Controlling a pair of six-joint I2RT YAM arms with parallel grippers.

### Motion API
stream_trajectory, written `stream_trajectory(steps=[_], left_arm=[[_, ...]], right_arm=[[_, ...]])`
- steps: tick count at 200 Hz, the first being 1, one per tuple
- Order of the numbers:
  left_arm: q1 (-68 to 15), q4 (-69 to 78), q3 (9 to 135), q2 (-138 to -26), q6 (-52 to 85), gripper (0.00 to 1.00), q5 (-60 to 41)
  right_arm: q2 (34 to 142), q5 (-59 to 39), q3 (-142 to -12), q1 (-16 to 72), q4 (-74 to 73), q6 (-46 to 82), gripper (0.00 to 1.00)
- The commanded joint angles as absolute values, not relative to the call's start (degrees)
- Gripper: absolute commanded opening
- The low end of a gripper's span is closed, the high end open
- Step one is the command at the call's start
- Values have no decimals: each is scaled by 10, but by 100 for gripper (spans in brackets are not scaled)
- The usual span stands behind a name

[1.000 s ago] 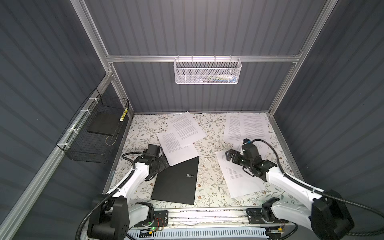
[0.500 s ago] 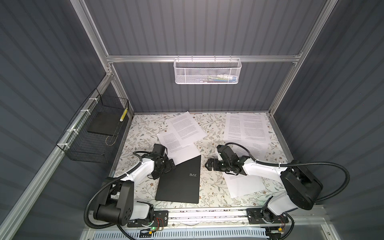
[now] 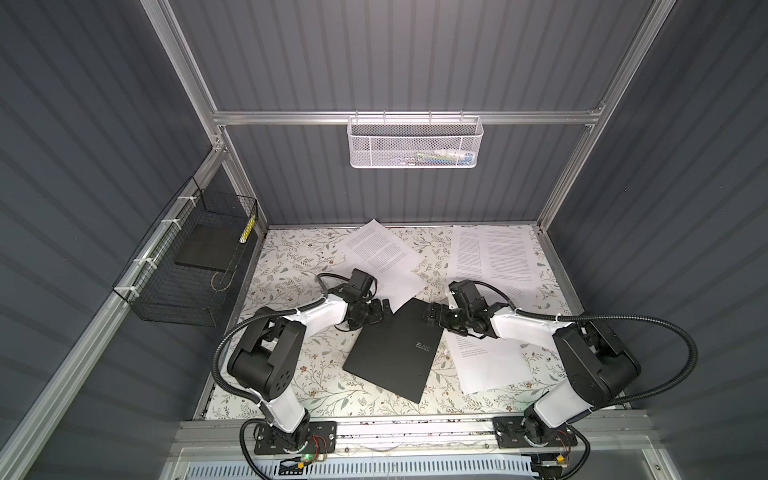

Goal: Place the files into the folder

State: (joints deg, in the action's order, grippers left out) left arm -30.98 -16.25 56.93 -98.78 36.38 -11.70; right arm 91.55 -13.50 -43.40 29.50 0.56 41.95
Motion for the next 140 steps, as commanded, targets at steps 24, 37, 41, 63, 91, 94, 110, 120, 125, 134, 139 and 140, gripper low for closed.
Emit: stream_trajectory(steps=[24, 37, 41, 63, 91, 94, 110, 120, 125, 134, 139, 140], left_arm=[[-331, -137, 587, -1066, 419, 100, -152], [-331, -144, 600, -1073, 411, 100, -151], [-331, -147, 604, -1076, 408, 100, -151], [-331, -147, 619, -1094, 402, 100, -162], [-331, -142, 619, -1101, 398, 100, -164], [-332, -142, 620, -1101, 397, 100, -165], [-332, -142, 621, -1106, 393, 100, -169], [-333, -141, 622, -1110, 391, 100, -171], [-333, -139, 622, -1113, 390, 100, -173], [-334, -139, 623, -1116, 387, 100, -173], [-334, -141, 624, -1119, 386, 100, -173], [-334, -141, 625, -1119, 386, 100, -174]], right_arm=[[929, -185, -432, 255, 11, 423, 99], [936, -186, -447, 253, 14, 419, 99], [938, -186, -452, 253, 16, 418, 99], [949, -214, -474, 253, 13, 409, 99], [961, -226, -502, 253, 28, 401, 99], [961, -225, -504, 253, 31, 400, 99], [958, -220, -513, 253, 45, 393, 99], [957, -218, -519, 254, 55, 388, 99], [957, -215, -524, 255, 62, 385, 99], [957, -203, -535, 258, 80, 375, 99], [959, -199, -542, 262, 95, 368, 99], [960, -199, -544, 262, 97, 367, 99]])
